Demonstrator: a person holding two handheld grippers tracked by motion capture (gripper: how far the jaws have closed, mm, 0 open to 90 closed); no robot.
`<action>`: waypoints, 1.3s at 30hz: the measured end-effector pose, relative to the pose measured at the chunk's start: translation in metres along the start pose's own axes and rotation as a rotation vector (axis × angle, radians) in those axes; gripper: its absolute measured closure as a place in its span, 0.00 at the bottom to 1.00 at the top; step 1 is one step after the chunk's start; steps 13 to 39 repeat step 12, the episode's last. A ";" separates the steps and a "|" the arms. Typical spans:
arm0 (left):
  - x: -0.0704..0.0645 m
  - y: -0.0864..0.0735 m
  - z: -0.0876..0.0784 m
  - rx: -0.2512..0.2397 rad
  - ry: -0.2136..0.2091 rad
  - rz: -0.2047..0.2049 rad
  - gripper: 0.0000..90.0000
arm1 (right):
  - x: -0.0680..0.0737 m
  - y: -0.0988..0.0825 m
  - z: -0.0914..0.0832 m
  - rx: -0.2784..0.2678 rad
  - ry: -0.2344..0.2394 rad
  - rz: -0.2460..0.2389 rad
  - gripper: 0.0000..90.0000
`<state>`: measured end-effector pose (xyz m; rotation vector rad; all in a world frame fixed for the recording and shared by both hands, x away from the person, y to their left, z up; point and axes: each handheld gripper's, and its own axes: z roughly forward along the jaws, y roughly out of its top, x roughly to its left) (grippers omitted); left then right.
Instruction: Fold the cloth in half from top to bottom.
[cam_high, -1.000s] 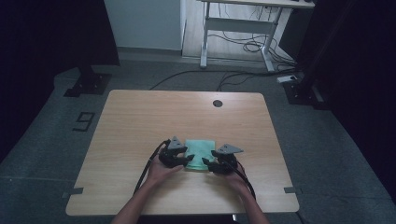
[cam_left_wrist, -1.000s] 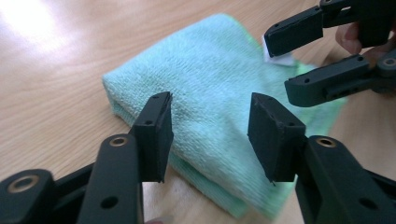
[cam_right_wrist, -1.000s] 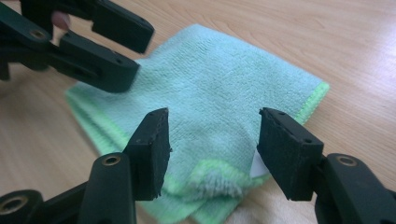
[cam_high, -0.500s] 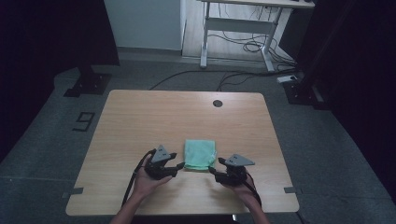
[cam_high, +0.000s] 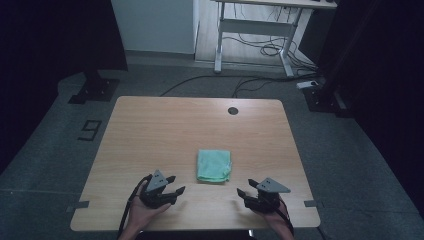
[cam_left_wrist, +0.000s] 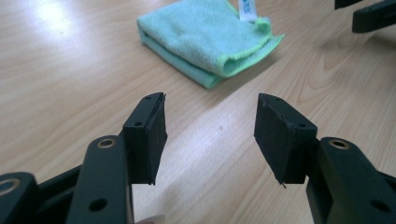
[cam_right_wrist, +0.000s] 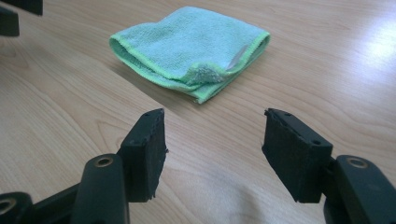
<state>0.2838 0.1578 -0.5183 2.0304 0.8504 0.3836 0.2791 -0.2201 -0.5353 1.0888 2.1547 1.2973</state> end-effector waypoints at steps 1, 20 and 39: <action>0.000 -0.002 0.000 0.002 0.003 -0.004 0.49 | -0.002 -0.002 -0.002 -0.005 -0.005 0.009 0.43; 0.006 -0.003 -0.001 0.012 0.011 -0.004 0.44 | 0.000 0.000 -0.005 -0.016 -0.006 -0.004 0.40; 0.006 -0.003 -0.001 0.012 0.011 -0.004 0.44 | 0.000 0.000 -0.005 -0.016 -0.006 -0.004 0.40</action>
